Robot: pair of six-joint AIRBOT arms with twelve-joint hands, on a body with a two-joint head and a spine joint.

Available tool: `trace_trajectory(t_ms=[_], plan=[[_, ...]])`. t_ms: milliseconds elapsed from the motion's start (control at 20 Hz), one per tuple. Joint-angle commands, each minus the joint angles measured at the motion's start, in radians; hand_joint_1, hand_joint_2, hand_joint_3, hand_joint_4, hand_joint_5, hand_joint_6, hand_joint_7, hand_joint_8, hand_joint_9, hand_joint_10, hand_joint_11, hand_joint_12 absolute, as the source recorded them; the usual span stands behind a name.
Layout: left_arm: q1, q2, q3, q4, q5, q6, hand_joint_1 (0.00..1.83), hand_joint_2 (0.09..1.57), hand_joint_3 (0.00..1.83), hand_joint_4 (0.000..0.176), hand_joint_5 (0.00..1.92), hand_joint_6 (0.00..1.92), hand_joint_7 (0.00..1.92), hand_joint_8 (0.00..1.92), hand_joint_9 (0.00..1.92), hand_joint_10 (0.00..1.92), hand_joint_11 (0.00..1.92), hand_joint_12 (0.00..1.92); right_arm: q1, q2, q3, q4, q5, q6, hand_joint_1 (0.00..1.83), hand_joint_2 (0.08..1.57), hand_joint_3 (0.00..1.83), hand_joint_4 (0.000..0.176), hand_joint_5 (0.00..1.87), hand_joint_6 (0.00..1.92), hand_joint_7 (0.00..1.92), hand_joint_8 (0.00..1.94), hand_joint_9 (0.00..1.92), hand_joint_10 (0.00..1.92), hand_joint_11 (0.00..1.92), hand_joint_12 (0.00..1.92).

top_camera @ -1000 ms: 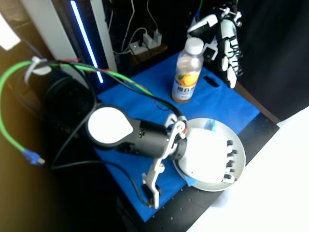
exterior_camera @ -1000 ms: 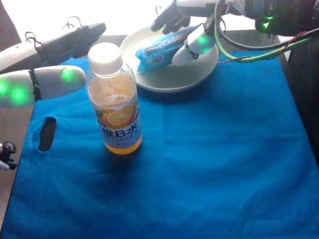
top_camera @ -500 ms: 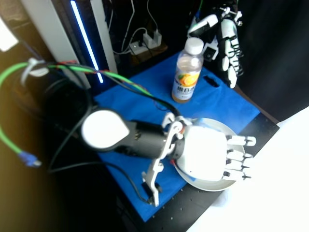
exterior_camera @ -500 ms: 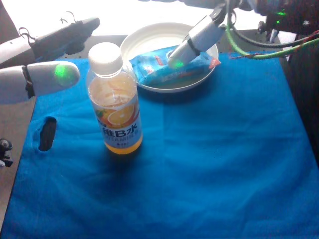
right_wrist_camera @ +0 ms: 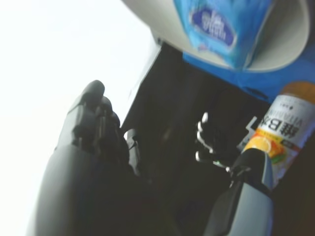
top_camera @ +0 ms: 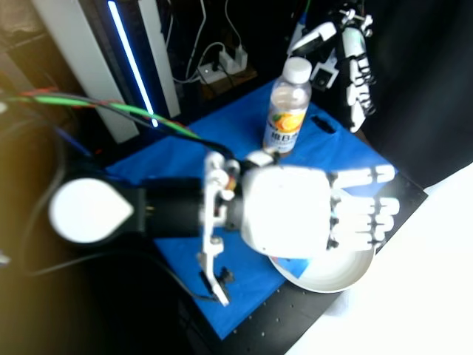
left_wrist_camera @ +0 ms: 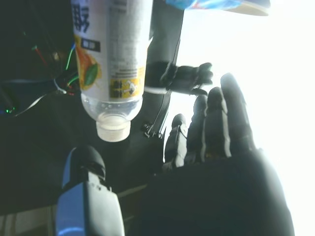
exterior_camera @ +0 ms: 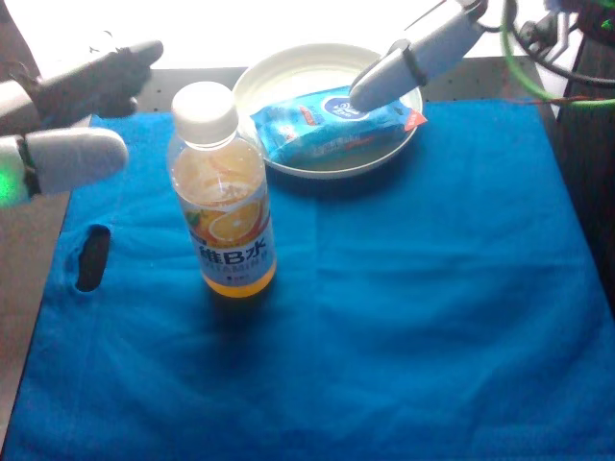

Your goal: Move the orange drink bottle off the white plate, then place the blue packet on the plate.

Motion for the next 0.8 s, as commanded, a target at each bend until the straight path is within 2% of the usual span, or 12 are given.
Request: trace_trajectory(t_ms=[0,50,150,300,350,400,450,550,600,650,700,750], plan=[[-0.005,0.007,-0.006,-0.046,-0.135,0.001,0.13,0.94,0.00,0.176,0.00,0.00,0.03,0.00,0.08,0.00,0.00,0.44,0.027,0.018,-0.014,0.089,0.068,-0.007,0.82,0.65,0.00,0.176,0.00,0.00,0.00,0.00,0.08,0.00,0.00,0.30],[-0.003,0.014,-0.010,-0.058,-0.143,0.012,0.13,0.95,0.00,0.176,0.00,0.00,0.03,0.00,0.08,0.00,0.00,0.43,0.038,0.052,-0.051,0.090,0.074,-0.008,0.82,0.66,0.00,0.176,0.00,0.00,0.00,0.00,0.05,0.00,0.00,0.28],[0.010,0.034,-0.022,-0.095,-0.171,0.037,0.17,0.95,0.00,0.176,0.00,0.00,0.01,0.00,0.05,0.00,0.00,0.30,0.048,0.089,-0.090,0.108,0.105,-0.018,0.82,0.61,0.00,0.176,0.00,0.00,0.00,0.00,0.08,0.00,0.00,0.22],[0.025,0.056,-0.036,-0.143,-0.225,0.070,0.24,0.94,0.00,0.176,0.00,0.00,0.02,0.00,0.08,0.00,0.00,0.39,0.049,0.139,-0.164,0.173,0.117,-0.117,0.81,0.62,0.00,0.176,0.00,0.00,0.00,0.00,0.06,0.00,0.00,0.17],[0.025,0.062,-0.040,-0.151,-0.236,0.078,0.23,0.90,0.00,0.176,0.00,0.00,0.03,0.00,0.10,0.00,0.00,0.43,0.049,0.157,-0.189,0.195,0.119,-0.144,0.77,0.60,0.00,0.176,0.00,0.00,0.00,0.00,0.06,0.00,0.00,0.13],[0.025,0.071,-0.046,-0.160,-0.250,0.090,0.22,0.91,0.00,0.176,0.00,0.00,0.01,0.00,0.09,0.00,0.00,0.38,0.049,0.172,-0.208,0.210,0.123,-0.161,0.73,0.60,0.00,0.176,0.00,0.00,0.00,0.00,0.07,0.01,0.02,0.14],[0.025,0.083,-0.056,-0.170,-0.267,0.106,0.23,0.94,0.00,0.176,0.00,0.00,0.00,0.00,0.04,0.01,0.00,0.22,0.049,0.184,-0.226,0.224,0.130,-0.173,0.73,0.56,0.00,0.176,0.00,0.00,0.01,0.00,0.08,0.01,0.00,0.22],[0.025,0.098,-0.066,-0.188,-0.295,0.124,0.22,0.94,0.00,0.176,0.00,0.00,0.00,0.00,0.04,0.02,0.00,0.19,0.048,0.197,-0.236,0.262,0.168,-0.175,0.73,0.55,0.00,0.176,0.00,0.00,0.00,0.00,0.06,0.00,0.00,0.21],[0.025,0.100,-0.067,-0.197,-0.309,0.128,0.21,0.95,0.00,0.176,0.00,0.00,0.02,0.00,0.05,0.01,0.00,0.22,0.039,0.201,-0.244,0.287,0.191,-0.178,0.79,0.53,0.00,0.176,0.00,0.00,0.00,0.00,0.03,0.00,0.00,0.09],[0.025,0.100,-0.067,-0.202,-0.316,0.131,0.20,0.95,0.00,0.173,0.00,0.00,0.02,0.00,0.05,0.00,0.00,0.23,0.028,0.205,-0.255,0.325,0.202,-0.213,0.81,0.53,0.00,0.176,0.00,0.00,0.00,0.00,0.04,0.01,0.02,0.08],[0.025,0.100,-0.068,-0.206,-0.323,0.134,0.18,0.94,0.00,0.165,0.00,0.00,0.02,0.00,0.05,0.00,0.00,0.33,0.017,0.213,-0.272,0.351,0.210,-0.243,0.70,0.56,0.01,0.176,0.00,0.00,0.03,0.00,0.13,0.00,0.13,0.16],[0.025,0.100,-0.068,-0.212,-0.331,0.140,0.18,0.94,0.00,0.165,0.00,0.00,0.02,0.00,0.05,0.00,0.00,0.33,0.008,0.221,-0.288,0.372,0.218,-0.269,0.70,0.56,0.01,0.176,0.00,0.00,0.03,0.00,0.13,0.00,0.13,0.16]])
